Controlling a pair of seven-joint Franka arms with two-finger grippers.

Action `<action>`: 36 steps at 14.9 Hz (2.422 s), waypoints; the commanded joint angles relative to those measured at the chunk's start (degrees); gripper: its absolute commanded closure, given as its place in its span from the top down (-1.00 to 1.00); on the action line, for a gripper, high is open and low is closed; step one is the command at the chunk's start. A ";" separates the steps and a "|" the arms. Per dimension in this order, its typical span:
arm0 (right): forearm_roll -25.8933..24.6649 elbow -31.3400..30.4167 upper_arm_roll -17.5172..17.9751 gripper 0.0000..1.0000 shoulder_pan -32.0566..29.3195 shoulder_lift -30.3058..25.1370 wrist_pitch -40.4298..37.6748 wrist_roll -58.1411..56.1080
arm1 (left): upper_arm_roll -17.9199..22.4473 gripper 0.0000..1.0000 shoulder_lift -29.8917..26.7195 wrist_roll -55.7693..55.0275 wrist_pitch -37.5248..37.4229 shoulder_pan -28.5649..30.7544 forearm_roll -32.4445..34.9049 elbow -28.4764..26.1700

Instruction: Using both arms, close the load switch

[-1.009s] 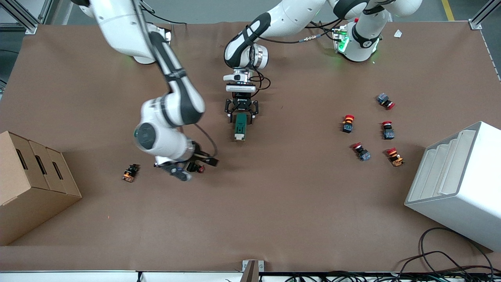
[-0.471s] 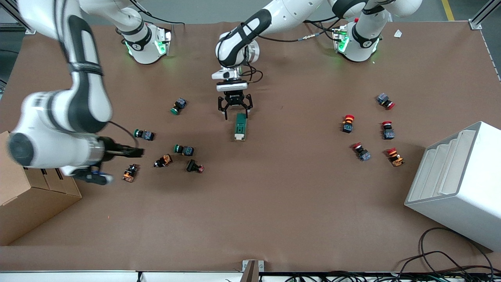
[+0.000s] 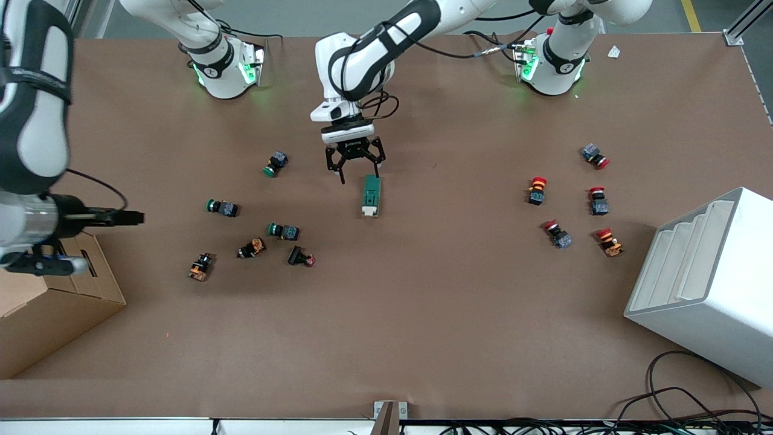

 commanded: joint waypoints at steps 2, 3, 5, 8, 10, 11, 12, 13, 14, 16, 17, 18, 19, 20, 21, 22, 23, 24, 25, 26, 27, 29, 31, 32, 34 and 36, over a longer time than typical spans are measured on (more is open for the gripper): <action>-7.96 0.86 12.73 1.00 -7.64 -5.07 -1.69 0.54 | -0.25 0.97 -8.21 15.73 0.32 4.55 -12.81 -0.08; -7.96 0.68 14.33 1.00 -9.23 -6.13 -2.48 0.54 | -0.25 0.98 -9.88 19.87 0.32 6.13 -16.33 0.54; -8.22 0.68 14.18 1.00 -9.07 -6.58 -3.80 0.46 | -0.25 0.99 -12.53 25.77 0.24 9.21 -22.92 2.55; -9.46 1.21 14.26 1.00 -9.07 -6.58 -3.81 0.37 | -0.25 0.99 -15.95 34.83 -1.16 13.96 -32.24 5.28; -9.46 1.30 14.26 1.00 -9.07 -6.58 -3.72 0.46 | -0.25 0.99 -18.76 39.92 -3.09 17.47 -37.08 5.64; -9.46 1.38 14.26 1.00 -9.07 -6.58 -3.63 0.54 | -0.25 1.00 -20.08 42.65 -4.15 19.05 -39.37 5.64; -9.46 1.39 14.26 1.00 -9.07 -6.58 -3.11 0.37 | -0.25 1.00 -21.31 45.72 -4.85 20.98 -42.09 5.73; -9.63 2.26 14.26 1.00 -8.98 -6.58 -3.02 0.19 | -0.25 1.00 -22.81 48.45 -5.38 23.18 -44.90 5.73; -9.72 4.27 14.35 1.00 -9.07 -6.24 -3.45 0.19 | -0.25 1.00 -24.04 51.69 -6.35 25.46 -47.54 5.73; -9.63 5.34 14.17 1.00 -9.59 -6.23 -3.19 0.28 | -0.34 1.00 -26.06 58.72 -8.89 29.50 -51.84 6.08; -9.46 5.43 14.17 1.00 -9.86 -6.15 -3.19 0.19 | -0.34 1.00 -27.38 62.33 -10.91 31.79 -54.83 6.95; -9.20 5.34 14.17 1.00 -9.95 -6.14 -3.19 0.02 | -0.17 1.00 -27.48 64.54 -11.97 32.77 -55.99 7.65; -9.02 5.34 14.26 1.00 -10.12 -6.23 -3.71 0.37 | 0.10 1.00 -27.83 66.04 -12.50 33.56 -56.26 7.66; -8.84 5.34 14.35 1.00 -9.78 -6.41 -4.07 0.46 | 0.01 1.00 -28.00 68.05 -12.59 35.75 -56.79 7.66; -8.67 5.34 14.78 1.00 -9.60 -6.50 -4.24 0.54 | 0.19 1.00 -28.88 71.82 -12.60 37.60 -59.66 7.75; -8.67 5.34 14.87 1.00 -9.51 -6.50 -4.51 0.54 | 0.62 1.00 -29.93 74.20 -12.68 38.22 -61.34 7.49; -8.40 5.34 14.88 1.00 -9.60 -6.76 -4.60 0.54 | 1.67 1.00 -30.90 75.10 -13.47 39.01 -61.71 7.23; -8.32 5.34 14.88 1.00 -9.69 -7.20 -5.29 0.54 | 2.46 1.00 -31.78 75.37 -15.13 39.63 -61.80 7.22; -8.05 5.34 14.79 1.00 -9.60 -7.55 -6.08 0.72 | 2.99 1.00 -32.57 75.98 -16.71 40.33 -61.89 7.14; -7.62 5.34 14.79 1.00 -9.60 -7.64 -6.27 0.81 | 3.44 1.00 -33.53 77.46 -18.12 41.82 -61.89 6.96; -7.52 5.08 14.79 1.00 -9.51 -8.25 -6.27 0.72 | 3.44 1.00 -33.98 79.92 -19.18 43.31 -61.89 6.96; -8.05 4.38 14.61 1.00 -8.81 -9.31 -6.26 0.63 | 4.75 1.00 -34.60 85.62 -20.59 44.82 -62.06 6.96; -8.49 0.45 14.52 1.00 -7.76 -12.28 -5.40 0.89 | 7.56 1.00 -35.39 90.81 -22.34 44.73 -62.15 6.96; -8.49 -2.54 14.52 1.00 -7.67 -14.47 -3.91 1.59 | 8.53 1.00 -35.56 93.54 -23.13 44.91 -62.15 6.96; -8.49 -6.94 14.61 1.00 -7.40 -17.99 -2.23 5.01 | 10.72 1.00 -35.91 98.20 -24.89 44.91 -62.33 7.05; -8.40 -8.37 14.52 1.00 -7.14 -20.02 -2.31 6.17 | 11.17 1.00 -36.00 103.82 -26.12 47.09 -64.33 7.05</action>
